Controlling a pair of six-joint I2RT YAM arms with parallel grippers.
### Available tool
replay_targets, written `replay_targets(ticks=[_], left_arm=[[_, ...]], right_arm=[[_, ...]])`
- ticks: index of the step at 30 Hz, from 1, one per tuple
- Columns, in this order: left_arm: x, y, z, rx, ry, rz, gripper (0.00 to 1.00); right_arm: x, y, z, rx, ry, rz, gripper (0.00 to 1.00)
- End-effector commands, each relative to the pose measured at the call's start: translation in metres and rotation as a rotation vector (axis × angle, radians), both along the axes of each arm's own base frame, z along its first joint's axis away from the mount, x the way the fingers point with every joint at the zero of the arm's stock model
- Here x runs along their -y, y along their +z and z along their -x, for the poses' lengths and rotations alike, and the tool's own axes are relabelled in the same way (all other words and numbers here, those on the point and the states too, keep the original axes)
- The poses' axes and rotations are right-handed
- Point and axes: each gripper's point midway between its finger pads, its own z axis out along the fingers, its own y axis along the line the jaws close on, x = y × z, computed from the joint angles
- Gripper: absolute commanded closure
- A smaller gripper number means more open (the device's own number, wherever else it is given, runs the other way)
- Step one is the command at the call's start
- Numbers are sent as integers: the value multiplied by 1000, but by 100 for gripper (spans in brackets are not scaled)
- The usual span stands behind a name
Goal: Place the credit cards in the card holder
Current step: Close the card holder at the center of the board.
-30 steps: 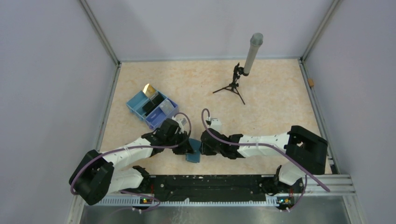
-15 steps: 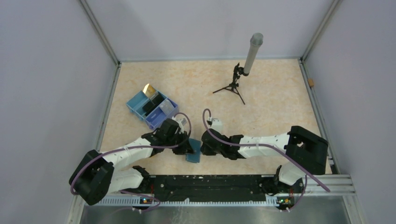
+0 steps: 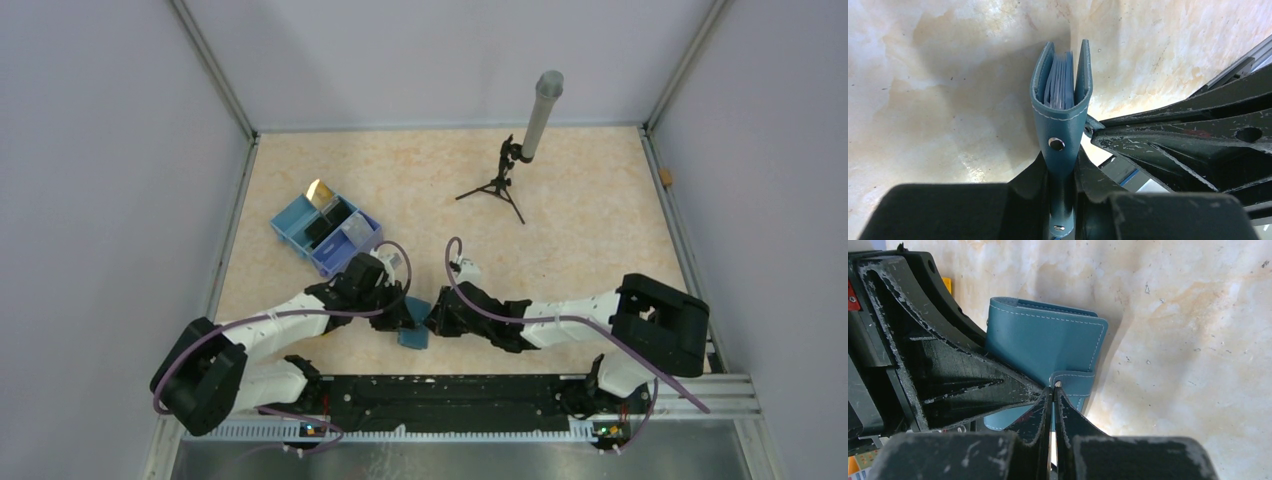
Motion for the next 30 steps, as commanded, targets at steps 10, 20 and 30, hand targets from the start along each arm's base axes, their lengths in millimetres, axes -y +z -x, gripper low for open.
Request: replay_targets(ticks=[10, 20, 30], left_arm=[[-4, -9, 3, -13, -32, -46, 100], [-5, -11, 2, -13, -26, -52, 100], [-4, -10, 4, -12, -40, -43, 100]], right_arm=[[-18, 13, 0, 6, 28, -102, 100], [-8, 4, -1, -3, 7, -16, 100], [-18, 13, -4, 22, 27, -57, 100]])
